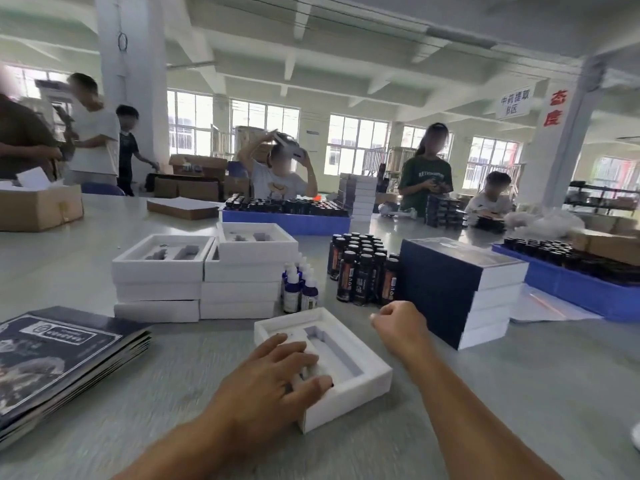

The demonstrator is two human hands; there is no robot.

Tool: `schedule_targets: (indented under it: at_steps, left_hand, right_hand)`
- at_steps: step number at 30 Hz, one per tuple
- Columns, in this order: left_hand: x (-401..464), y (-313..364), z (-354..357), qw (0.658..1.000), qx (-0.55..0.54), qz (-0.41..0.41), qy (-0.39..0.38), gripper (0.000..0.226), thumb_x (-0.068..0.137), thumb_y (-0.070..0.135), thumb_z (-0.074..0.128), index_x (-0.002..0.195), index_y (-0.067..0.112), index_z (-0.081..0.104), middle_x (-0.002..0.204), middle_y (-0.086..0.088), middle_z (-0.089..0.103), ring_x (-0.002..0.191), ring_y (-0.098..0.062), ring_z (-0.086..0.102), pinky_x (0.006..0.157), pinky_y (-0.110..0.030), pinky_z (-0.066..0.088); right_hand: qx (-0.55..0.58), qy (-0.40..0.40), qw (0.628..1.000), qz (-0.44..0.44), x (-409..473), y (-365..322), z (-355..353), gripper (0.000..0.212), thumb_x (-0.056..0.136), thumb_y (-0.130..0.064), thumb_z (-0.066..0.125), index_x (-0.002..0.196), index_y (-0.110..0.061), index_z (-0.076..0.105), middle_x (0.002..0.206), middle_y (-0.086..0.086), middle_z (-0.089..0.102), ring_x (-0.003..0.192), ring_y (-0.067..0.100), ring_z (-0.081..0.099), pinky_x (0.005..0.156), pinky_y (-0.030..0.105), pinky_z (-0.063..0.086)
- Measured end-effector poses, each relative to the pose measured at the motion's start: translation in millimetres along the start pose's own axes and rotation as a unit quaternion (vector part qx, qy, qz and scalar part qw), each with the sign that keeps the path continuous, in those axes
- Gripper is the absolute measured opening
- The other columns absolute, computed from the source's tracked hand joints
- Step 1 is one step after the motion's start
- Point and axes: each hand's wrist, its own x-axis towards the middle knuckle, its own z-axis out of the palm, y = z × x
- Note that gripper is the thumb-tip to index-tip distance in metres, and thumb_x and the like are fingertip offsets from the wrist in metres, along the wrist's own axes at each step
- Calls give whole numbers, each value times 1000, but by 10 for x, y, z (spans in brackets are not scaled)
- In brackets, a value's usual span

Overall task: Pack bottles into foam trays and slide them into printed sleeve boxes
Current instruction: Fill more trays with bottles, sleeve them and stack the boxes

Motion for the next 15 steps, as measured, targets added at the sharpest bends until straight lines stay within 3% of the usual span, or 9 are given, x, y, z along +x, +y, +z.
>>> schedule_targets:
  at_steps: [5,9,12,15]
  left_hand:
    - [107,-63,129,999,-12,8,40,86,69,94,8,136,53,43,148,41,20,137,18,-5,119,-30,16]
    - [117,-95,158,999,-17,16,23,83,66,95,0,129,61,41,145,45,15,135,21,-10,119,-30,15]
    - [131,-83,144,999,-21,19,17,72,63,96,-1,116,70,38,142,48,15,134,22,-11,119,-26,13]
    - [149,-83,140,999,-24,27,17,71,63,97,1,116,69,40,141,50,16,134,22,-10,118,-25,14]
  right_hand:
    - [-2,5,999,54,385,207,76,22,84,-31,66,80,-9,64,77,6,66,72,24,62,59,29,45]
    - [28,42,994,92,713,293,135,40,86,-39,69,102,-3,68,101,14,72,93,34,67,68,30,46]
    - [18,53,993,103,881,275,214,44,84,-45,72,104,-7,66,103,12,70,93,32,67,67,31,47]
    - [-14,75,992,102,958,244,271,47,82,-51,72,103,-9,68,101,10,71,92,31,67,66,31,48]
